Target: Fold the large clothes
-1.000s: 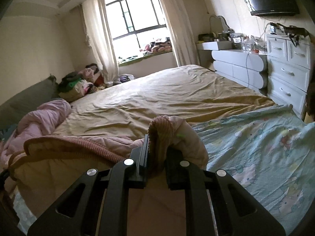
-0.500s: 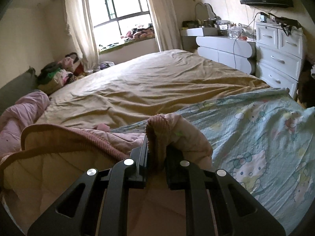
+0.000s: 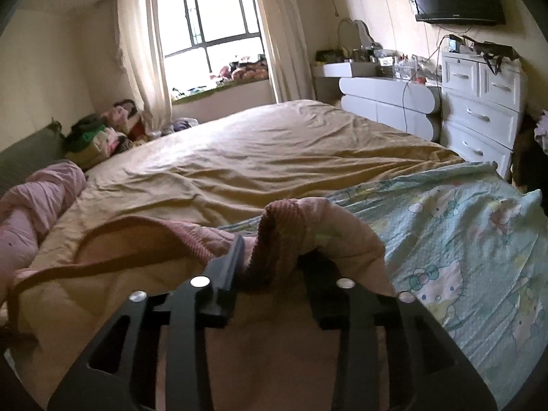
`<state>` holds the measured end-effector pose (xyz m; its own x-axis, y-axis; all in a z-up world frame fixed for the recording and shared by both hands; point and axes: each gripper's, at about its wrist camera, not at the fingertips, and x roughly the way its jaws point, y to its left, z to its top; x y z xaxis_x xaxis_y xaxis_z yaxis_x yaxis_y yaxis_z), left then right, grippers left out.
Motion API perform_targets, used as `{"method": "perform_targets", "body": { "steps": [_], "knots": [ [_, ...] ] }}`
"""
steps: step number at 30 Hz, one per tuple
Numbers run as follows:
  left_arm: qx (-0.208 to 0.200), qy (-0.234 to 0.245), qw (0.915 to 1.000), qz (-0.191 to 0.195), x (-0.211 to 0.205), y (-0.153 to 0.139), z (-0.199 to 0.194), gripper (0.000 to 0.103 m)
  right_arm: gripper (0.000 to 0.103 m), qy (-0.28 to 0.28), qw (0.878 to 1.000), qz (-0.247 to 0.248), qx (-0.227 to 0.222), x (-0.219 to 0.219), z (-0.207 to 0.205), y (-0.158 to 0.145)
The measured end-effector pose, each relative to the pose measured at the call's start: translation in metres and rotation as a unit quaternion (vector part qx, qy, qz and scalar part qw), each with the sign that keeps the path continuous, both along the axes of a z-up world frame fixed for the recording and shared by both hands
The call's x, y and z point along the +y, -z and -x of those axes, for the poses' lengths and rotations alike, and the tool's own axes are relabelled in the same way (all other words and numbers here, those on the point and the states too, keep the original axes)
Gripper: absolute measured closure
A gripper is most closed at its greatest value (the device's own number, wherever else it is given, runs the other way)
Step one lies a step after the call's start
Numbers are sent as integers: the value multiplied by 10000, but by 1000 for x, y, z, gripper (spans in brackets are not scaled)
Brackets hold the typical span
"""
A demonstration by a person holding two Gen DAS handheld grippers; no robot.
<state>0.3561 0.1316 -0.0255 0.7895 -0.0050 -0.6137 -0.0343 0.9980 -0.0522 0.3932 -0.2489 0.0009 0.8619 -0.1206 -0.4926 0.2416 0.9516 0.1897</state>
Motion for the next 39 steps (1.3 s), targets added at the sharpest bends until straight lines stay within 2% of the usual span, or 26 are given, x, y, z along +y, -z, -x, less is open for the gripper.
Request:
{"method": "perform_targets", "body": {
  "steps": [1,2,6,10,14,16,20,22,25,27,29,34,36,39],
  "knots": [
    [-8,5,10000,-8,0,-1,0,87,27,-27,9999,-24,-121,5,10,-4],
    [-8,4,10000,-2,1,-1,0,87,19,-92,9996,-48,-248,11,20,-6],
    [-14,3,10000,14,0,-2,1,87,19,-758,9965,276,-216,50,42,-8],
    [-61,-21,10000,-3,-1,-6,3,87,19,-1576,9855,628,69,97,57,7],
    [-204,-41,9998,-73,-8,-20,11,76,20,-1919,9762,850,544,124,51,33],
    [-259,-11,9996,-86,-11,-27,14,71,20,-1890,9757,882,668,128,47,41],
    [-360,48,9993,-64,-16,-37,21,39,20,-1862,9769,836,630,129,47,42],
    [-483,13,9985,-263,-23,-43,26,32,20,-1874,9769,803,645,127,46,43],
    [-574,145,9979,-268,-28,-52,33,21,20,-1902,9765,804,615,122,51,40],
    [-643,139,9973,-312,-30,-58,38,19,18,-1884,9772,794,564,116,53,37],
    [-682,88,9970,-350,-30,-63,43,11,18,-1797,9792,784,530,108,56,34],
    [-724,-100,9971,-203,-15,-74,57,9,13,-1454,9851,829,385,80,74,23],
    [-700,-236,9971,-167,-7,-76,61,9,7,-1200,9887,851,287,62,86,18],
    [-555,-481,9973,88,15,-71,68,9,6,-839,9925,860,242,33,101,16]
  ]
}}
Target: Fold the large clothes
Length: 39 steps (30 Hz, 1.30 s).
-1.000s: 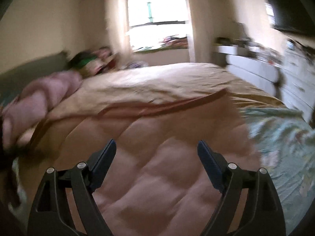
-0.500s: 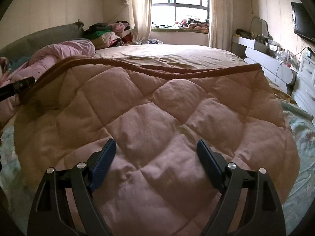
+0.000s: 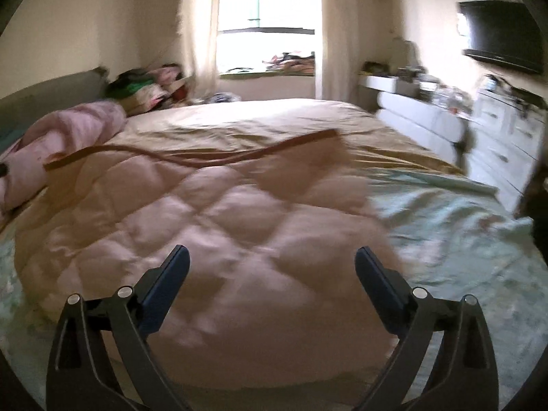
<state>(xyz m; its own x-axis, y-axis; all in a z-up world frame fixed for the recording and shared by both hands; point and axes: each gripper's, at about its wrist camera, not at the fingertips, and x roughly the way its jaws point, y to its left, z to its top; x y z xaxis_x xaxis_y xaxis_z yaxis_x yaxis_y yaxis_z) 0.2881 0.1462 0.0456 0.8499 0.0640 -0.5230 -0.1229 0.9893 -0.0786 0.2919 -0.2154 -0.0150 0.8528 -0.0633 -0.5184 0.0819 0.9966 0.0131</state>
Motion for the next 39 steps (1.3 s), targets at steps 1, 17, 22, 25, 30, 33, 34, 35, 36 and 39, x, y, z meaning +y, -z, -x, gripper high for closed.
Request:
{"method": "perform_targets", "body": {
  "steps": [1,17,22,25,30,33,34,35,36,39],
  "knots": [
    [70,-77,9999,102,7,3,2,9,6,161,9998,-55,33,-15,7,1],
    [1137,116,9923,468,11,89,61,11,6,683,9904,-1086,522,-96,49,39],
    [1238,673,9895,323,-30,99,62,24,6,523,9899,-1191,564,-99,31,40],
    [1287,858,9879,138,-49,108,56,30,9,339,9887,-1236,782,-98,11,46],
    [1127,740,9909,-21,-59,115,39,32,59,3,9910,-1031,850,-81,-7,51],
    [924,669,9934,-85,-59,105,24,32,67,140,9938,-864,686,-71,-16,44],
    [892,653,9938,-99,-59,102,17,32,67,185,9936,-896,659,-71,-20,42],
    [854,633,9943,-107,-59,100,12,32,68,231,9936,-917,624,-70,-26,39],
    [834,606,9946,-110,-59,99,7,32,68,252,9940,-889,589,-68,-32,36],
    [891,522,9946,-132,-56,97,-16,32,68,293,9956,-705,548,-63,-49,30]
  ]
}}
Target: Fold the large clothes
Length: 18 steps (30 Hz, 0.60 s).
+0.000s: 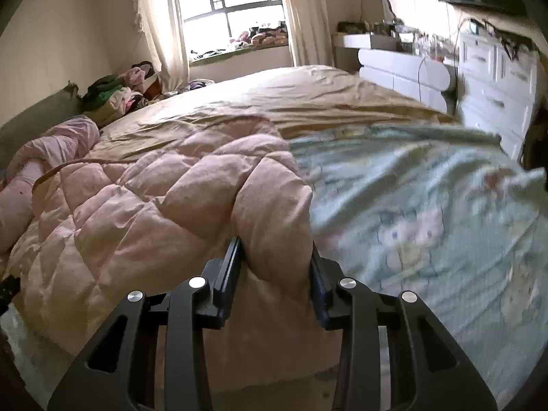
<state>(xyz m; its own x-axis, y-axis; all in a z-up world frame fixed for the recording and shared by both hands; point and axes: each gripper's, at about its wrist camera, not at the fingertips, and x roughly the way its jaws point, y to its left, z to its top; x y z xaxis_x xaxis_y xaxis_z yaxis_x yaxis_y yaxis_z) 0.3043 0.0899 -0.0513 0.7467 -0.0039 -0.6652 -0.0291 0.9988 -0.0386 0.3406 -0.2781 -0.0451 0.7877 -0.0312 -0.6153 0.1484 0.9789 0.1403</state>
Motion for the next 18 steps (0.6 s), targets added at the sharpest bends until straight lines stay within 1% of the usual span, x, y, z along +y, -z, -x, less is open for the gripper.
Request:
{"method": "perform_targets", "body": {
  "steps": [4,8,11,14,15,16,18],
  "knots": [
    [218,-105,9996,107,4,4,-28,29,68,193,9991,144,350,0,-26,8],
    [323,-131,9994,45,5,9,-49,26,68,315,9974,96,643,-2,-41,23],
    [411,-86,9991,76,8,14,-65,23,68,332,9969,214,684,2,-42,29],
    [439,-26,9990,73,9,19,-75,23,67,381,9967,180,695,2,-43,37],
    [441,3,9990,89,8,20,-77,23,65,360,9964,239,726,4,-44,40],
    [452,40,9989,114,7,21,-79,23,65,312,9955,443,776,8,-45,40],
    [470,63,9988,157,10,19,-77,23,65,344,9935,691,837,14,-45,30]
  ]
}}
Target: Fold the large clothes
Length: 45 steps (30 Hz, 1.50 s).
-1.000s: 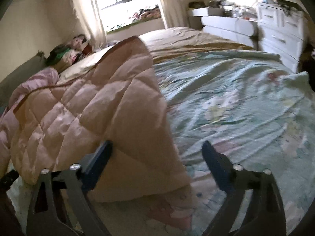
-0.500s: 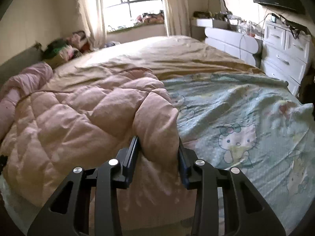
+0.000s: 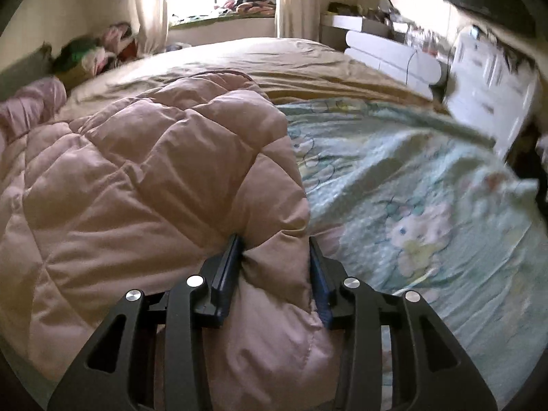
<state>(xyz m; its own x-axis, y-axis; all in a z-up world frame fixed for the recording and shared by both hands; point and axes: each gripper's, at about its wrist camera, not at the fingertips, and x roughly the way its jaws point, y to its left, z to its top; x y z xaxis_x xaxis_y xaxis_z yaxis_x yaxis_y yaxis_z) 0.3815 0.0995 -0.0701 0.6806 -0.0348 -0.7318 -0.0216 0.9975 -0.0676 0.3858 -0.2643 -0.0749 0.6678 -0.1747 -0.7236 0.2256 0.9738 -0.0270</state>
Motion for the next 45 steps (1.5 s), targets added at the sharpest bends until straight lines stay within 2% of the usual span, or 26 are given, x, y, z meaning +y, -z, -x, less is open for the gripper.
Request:
{"method": "perform_targets", "body": {
  "steps": [2,4,5,6,7,9,11,12,15,18,21,23,26,29,31,38,41,45],
  "knots": [
    [-27,-3,10000,44,5,-5,6,23,63,157,9995,70,-274,4,9,-21],
    [-90,-60,9999,84,8,-12,14,23,46,21,9949,47,-1007,16,26,-54],
    [-162,-107,9997,112,10,-17,20,23,31,-250,9911,-56,-1307,30,32,-68],
    [-196,-135,9996,138,13,-20,25,22,26,-467,9894,-134,-1366,39,31,-74],
    [-215,-182,9995,160,16,-24,29,22,26,-982,9862,-286,-1303,64,26,-82],
    [-279,-281,9990,217,25,-30,37,22,26,-1549,9804,-437,-1132,98,15,-86],
    [-354,-499,9980,184,39,-35,46,14,26,-2131,9707,-577,-944,145,1,-88],
    [-374,-562,9975,184,44,-36,48,14,26,-2353,9664,-651,-800,167,-8,-87],
    [-309,-806,9962,122,67,-36,51,14,26,-2719,9591,-597,-525,232,-26,-83],
    [-196,-898,9954,270,85,-30,50,13,27,-3046,9521,-157,-209,295,-50,-70],
    [-80,-993,9944,351,95,-23,47,13,27,-3012,9529,319,135,324,-70,-53],
    [-45,-978,9945,380,96,-19,45,13,22,-2890,9557,424,375,328,-82,-40],
    [-17,-954,9946,417,96,-15,42,13,17,-2746,9579,253,800,326,-102,-25],
    [-6,-914,9949,425,96,-12,41,13,15,-2688,9580,149,985,320,-111,-14],
    [-8,-895,9950,450,96,-13,41,10,15,-2630,9588,91,1065,318,-118,-7],
    [35,-778,9959,455,95,-20,43,9,14,-2489,9637,-16,966,309,-111,-4],
    [10,-768,9959,483,96,-27,46,9,13,-2618,9619,-78,782,307,-96,-20],
    [-58,-781,9954,552,99,-37,51,9,4,-2704,9618,-370,210,280,-61,-55]
  ]
}}
